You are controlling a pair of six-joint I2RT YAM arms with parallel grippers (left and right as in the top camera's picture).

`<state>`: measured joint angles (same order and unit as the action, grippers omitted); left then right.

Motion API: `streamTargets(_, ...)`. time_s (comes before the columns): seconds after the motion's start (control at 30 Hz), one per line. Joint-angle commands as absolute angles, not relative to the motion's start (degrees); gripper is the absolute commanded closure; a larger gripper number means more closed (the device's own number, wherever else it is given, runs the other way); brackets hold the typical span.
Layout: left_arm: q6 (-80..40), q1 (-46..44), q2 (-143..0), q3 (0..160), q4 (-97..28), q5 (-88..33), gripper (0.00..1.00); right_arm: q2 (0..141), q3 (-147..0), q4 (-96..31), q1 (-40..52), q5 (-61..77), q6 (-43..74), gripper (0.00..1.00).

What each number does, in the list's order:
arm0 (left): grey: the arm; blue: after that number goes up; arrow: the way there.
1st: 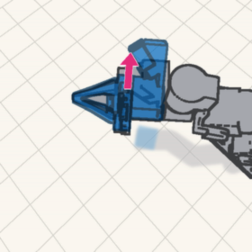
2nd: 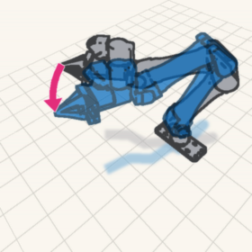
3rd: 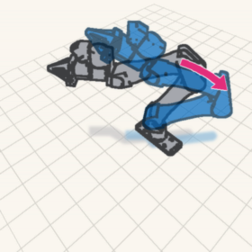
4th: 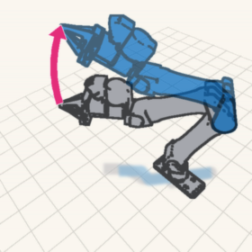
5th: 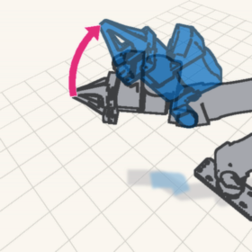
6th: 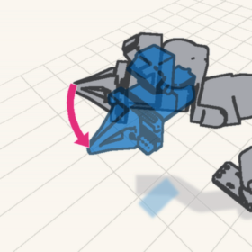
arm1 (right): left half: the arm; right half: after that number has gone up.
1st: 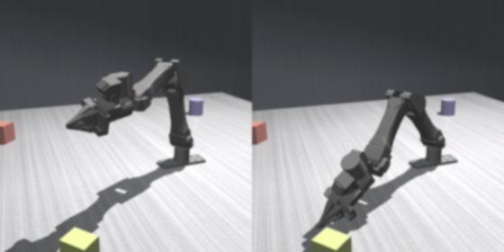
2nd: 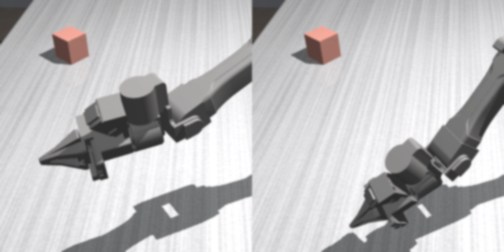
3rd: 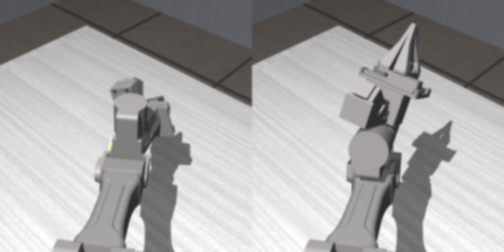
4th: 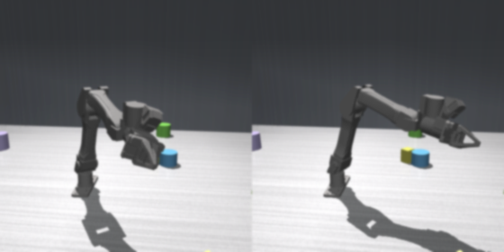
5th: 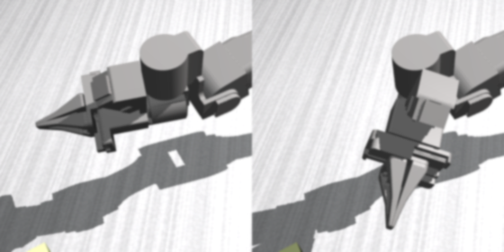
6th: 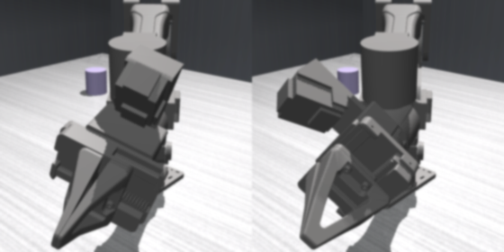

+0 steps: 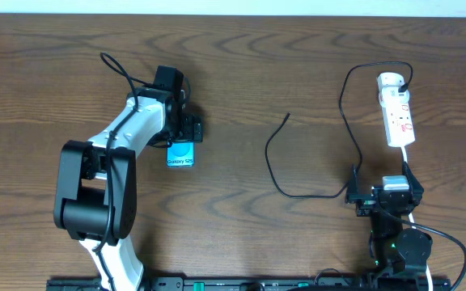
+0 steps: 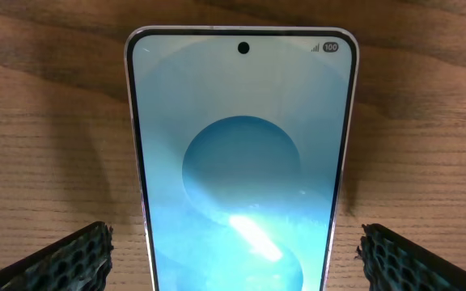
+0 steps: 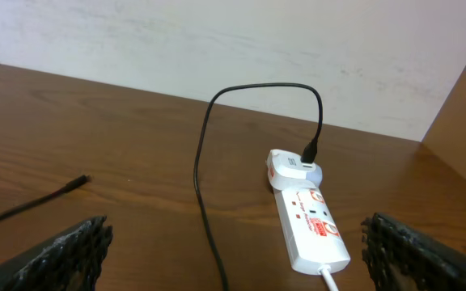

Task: Plug charger to phone and switch on socket
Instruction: 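Close the left gripper on the phone's lower end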

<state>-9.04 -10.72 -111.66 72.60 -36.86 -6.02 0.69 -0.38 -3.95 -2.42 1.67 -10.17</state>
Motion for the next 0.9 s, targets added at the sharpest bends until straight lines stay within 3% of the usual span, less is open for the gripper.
streamTargets(0.0, -9.32, -10.85, -112.36, 72.2, -36.97, -5.3, 0.02, 0.38, -0.3, -4.14, -2.04, 1.67, -10.79, 0.01)
streamTargets(0.87, -9.32, -10.85, -114.02, 72.2, -36.77, -5.32, 0.02, 0.38, -0.3, -4.14, -2.04, 1.67, -10.79, 0.01)
